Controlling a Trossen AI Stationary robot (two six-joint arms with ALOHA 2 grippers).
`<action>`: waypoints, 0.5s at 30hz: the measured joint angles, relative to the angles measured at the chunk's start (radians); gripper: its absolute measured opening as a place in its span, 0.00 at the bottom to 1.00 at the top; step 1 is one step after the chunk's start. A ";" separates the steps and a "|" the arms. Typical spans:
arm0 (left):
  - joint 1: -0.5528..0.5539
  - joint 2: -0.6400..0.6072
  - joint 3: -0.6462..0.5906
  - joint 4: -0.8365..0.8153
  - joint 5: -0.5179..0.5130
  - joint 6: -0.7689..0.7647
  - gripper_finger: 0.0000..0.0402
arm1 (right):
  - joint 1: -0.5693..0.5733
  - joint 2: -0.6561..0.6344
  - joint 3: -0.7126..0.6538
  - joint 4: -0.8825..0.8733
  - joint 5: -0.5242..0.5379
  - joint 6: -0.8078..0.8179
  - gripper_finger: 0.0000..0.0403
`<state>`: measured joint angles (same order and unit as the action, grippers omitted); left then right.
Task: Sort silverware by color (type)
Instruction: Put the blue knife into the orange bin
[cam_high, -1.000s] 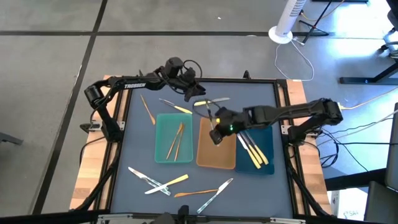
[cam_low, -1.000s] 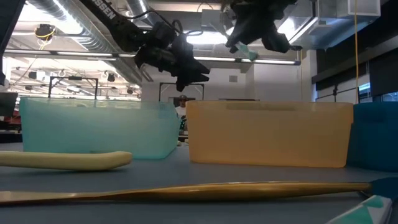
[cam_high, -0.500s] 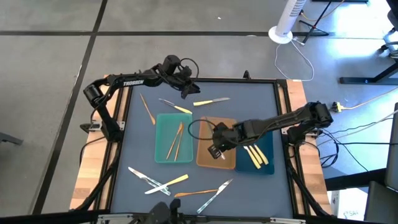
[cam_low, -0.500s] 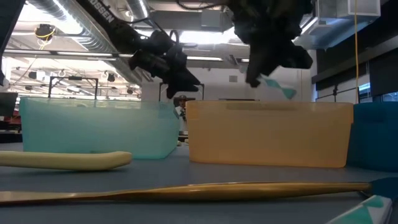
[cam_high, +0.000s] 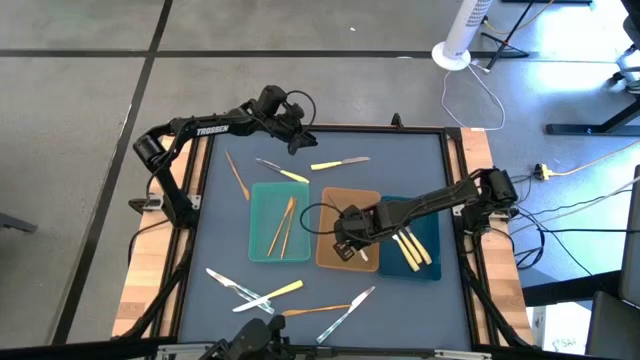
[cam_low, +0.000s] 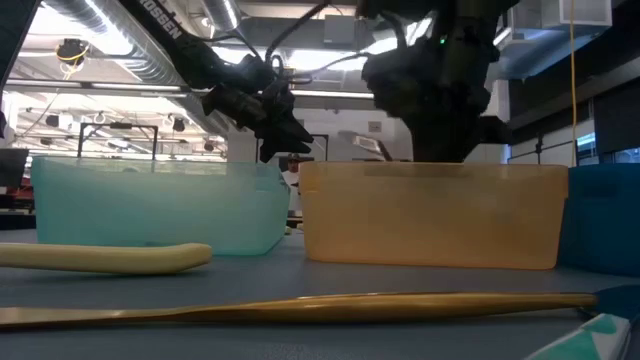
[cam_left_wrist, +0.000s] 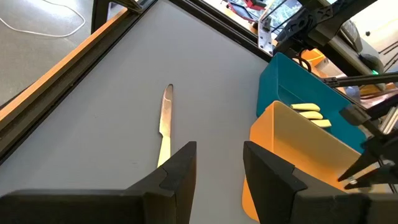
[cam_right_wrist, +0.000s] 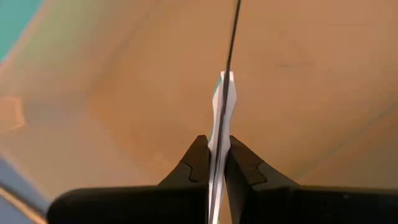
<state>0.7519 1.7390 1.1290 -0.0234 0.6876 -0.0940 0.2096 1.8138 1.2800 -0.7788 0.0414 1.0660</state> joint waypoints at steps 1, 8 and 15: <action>-0.002 0.000 0.000 0.000 0.000 0.000 0.31 | 0.000 0.009 0.000 -0.002 0.000 0.000 0.03; -0.007 0.000 0.000 0.000 0.000 0.001 0.31 | 0.000 0.065 0.000 -0.006 0.000 -0.026 0.03; -0.007 0.000 0.000 0.000 0.000 0.001 0.31 | 0.000 0.089 0.000 -0.008 0.000 -0.027 0.03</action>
<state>0.7448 1.7390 1.1286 -0.0238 0.6880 -0.0933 0.2092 1.9025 1.2797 -0.7866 0.0410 1.0389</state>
